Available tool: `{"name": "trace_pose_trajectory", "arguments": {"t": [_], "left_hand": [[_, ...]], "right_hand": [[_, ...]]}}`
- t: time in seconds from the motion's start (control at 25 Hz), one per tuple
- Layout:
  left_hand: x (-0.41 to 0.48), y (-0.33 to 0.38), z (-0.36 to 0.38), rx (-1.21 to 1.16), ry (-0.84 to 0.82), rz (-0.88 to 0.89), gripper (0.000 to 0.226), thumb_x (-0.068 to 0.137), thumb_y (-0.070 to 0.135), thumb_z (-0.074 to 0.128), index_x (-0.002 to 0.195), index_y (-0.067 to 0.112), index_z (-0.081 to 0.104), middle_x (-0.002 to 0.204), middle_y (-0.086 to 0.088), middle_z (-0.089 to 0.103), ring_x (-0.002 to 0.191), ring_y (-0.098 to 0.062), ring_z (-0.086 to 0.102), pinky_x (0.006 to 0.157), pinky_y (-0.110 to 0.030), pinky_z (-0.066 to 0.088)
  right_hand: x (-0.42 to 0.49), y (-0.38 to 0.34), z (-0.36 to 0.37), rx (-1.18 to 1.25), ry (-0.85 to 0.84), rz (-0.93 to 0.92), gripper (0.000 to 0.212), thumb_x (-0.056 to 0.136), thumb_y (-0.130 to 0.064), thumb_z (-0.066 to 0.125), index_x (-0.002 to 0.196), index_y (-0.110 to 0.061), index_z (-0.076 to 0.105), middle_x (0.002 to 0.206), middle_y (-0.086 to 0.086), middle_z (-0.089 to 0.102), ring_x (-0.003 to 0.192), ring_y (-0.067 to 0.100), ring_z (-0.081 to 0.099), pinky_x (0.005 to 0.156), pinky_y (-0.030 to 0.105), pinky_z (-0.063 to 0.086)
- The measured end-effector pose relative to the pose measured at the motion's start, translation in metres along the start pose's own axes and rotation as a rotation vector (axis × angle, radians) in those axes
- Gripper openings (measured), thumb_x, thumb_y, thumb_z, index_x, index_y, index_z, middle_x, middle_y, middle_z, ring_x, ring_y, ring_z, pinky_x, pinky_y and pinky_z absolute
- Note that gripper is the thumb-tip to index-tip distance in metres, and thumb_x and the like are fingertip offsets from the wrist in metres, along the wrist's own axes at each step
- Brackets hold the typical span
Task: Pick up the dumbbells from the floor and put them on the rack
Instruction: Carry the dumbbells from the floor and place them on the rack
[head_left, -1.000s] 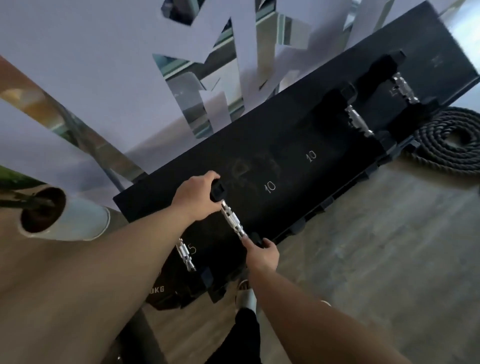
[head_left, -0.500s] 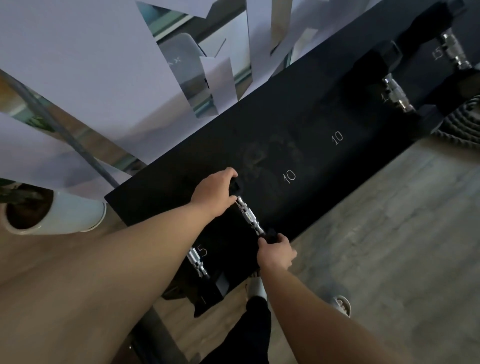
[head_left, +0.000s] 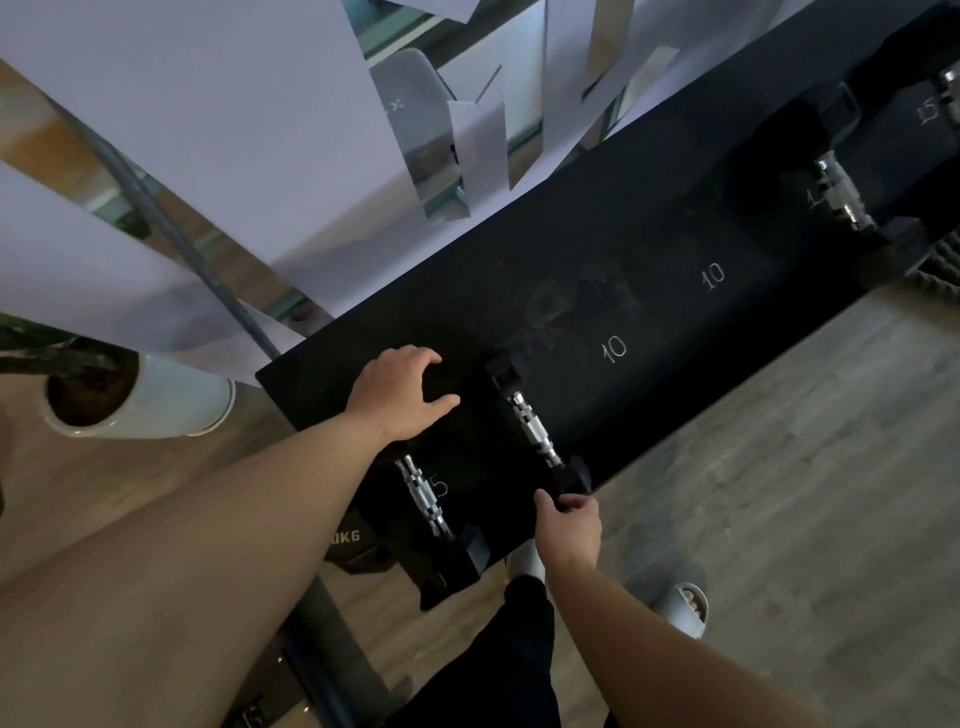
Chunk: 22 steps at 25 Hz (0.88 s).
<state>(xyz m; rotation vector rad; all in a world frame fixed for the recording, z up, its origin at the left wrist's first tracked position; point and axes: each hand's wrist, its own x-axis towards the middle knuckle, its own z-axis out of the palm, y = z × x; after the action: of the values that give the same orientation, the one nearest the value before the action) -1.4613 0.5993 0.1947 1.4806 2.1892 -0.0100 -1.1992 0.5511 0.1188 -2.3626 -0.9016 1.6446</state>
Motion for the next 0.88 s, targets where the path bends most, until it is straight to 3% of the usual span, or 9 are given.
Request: {"name": "trace_pose_trajectory", "arguments": {"t": [0.04, 0.12, 0.2, 0.32, 0.44, 0.56, 0.72, 0.88], "left_hand": [[-0.005, -0.01, -0.002, 0.004, -0.004, -0.015, 0.065, 0.083, 0.062, 0.072, 0.135, 0.025, 0.058, 0.133, 0.003, 0.061, 0.124, -0.022, 0.055, 0.099, -0.041, 0.048], [-0.014, -0.025, -0.002, -0.028, -0.023, -0.059, 0.066, 0.081, 0.063, 0.073, 0.133, 0.026, 0.058, 0.134, 0.003, 0.059, 0.126, -0.022, 0.053, 0.1, -0.043, 0.049], [-0.021, -0.034, 0.001, -0.066, -0.038, -0.092, 0.067, 0.079, 0.063, 0.075, 0.133, 0.026, 0.058, 0.134, 0.004, 0.057, 0.126, -0.021, 0.052, 0.099, -0.043, 0.05], [-0.031, -0.042, 0.011, -0.102, -0.058, -0.112, 0.072, 0.074, 0.067, 0.077, 0.132, 0.028, 0.058, 0.131, 0.007, 0.056, 0.122, -0.018, 0.052, 0.096, -0.041, 0.05], [-0.037, -0.046, 0.02, -0.128, -0.099, -0.12, 0.088, 0.067, 0.07, 0.08, 0.139, 0.028, 0.051, 0.136, 0.007, 0.053, 0.125, -0.018, 0.05, 0.094, -0.04, 0.051], [-0.038, -0.05, 0.027, -0.043, -0.158, -0.068, 0.103, 0.064, 0.058, 0.089, 0.149, 0.027, 0.04, 0.149, 0.003, 0.047, 0.134, -0.023, 0.046, 0.1, -0.043, 0.05], [-0.035, -0.055, 0.028, 0.004, -0.145, -0.022, 0.096, 0.069, 0.044, 0.091, 0.149, 0.028, 0.041, 0.145, 0.002, 0.054, 0.129, -0.024, 0.053, 0.099, -0.042, 0.052], [-0.033, -0.054, 0.025, -0.012, -0.152, -0.014, 0.089, 0.067, 0.04, 0.092, 0.142, 0.031, 0.044, 0.13, 0.006, 0.063, 0.116, -0.021, 0.062, 0.093, -0.042, 0.056]], "right_hand": [[-0.007, 0.004, 0.007, -0.008, -0.032, 0.002, 0.037, 0.091, -0.046, 0.072, 0.114, -0.024, 0.053, 0.12, 0.001, 0.063, 0.09, 0.009, 0.061, 0.067, 0.029, 0.051], [-0.018, 0.01, 0.023, -0.044, -0.092, 0.0, 0.046, 0.087, -0.053, 0.073, 0.118, -0.022, 0.057, 0.113, -0.001, 0.065, 0.088, 0.009, 0.063, 0.067, 0.031, 0.055], [-0.026, 0.014, 0.039, -0.095, -0.141, 0.003, 0.06, 0.084, -0.058, 0.075, 0.127, -0.018, 0.058, 0.118, 0.0, 0.062, 0.098, 0.017, 0.067, 0.084, 0.041, 0.061], [-0.035, 0.016, 0.057, -0.199, -0.203, 0.047, 0.074, 0.081, -0.063, 0.075, 0.137, -0.021, 0.052, 0.138, 0.006, 0.047, 0.12, 0.028, 0.059, 0.1, 0.045, 0.055], [-0.04, 0.019, 0.069, -0.266, -0.221, 0.096, 0.085, 0.079, -0.067, 0.075, 0.144, -0.02, 0.046, 0.148, 0.011, 0.039, 0.123, 0.034, 0.057, 0.091, 0.04, 0.049], [-0.039, 0.024, 0.077, -0.328, -0.197, 0.079, 0.09, 0.077, -0.07, 0.075, 0.145, -0.021, 0.044, 0.146, 0.01, 0.038, 0.105, 0.028, 0.056, 0.082, 0.037, 0.044], [-0.036, 0.026, 0.089, -0.427, -0.225, 0.061, 0.085, 0.08, -0.063, 0.076, 0.147, -0.023, 0.042, 0.143, 0.012, 0.037, 0.101, 0.029, 0.06, 0.076, 0.033, 0.049], [-0.036, 0.031, 0.097, -0.391, -0.257, 0.075, 0.078, 0.085, -0.046, 0.078, 0.15, -0.025, 0.04, 0.146, 0.014, 0.032, 0.095, 0.027, 0.056, 0.061, 0.027, 0.043]]}}
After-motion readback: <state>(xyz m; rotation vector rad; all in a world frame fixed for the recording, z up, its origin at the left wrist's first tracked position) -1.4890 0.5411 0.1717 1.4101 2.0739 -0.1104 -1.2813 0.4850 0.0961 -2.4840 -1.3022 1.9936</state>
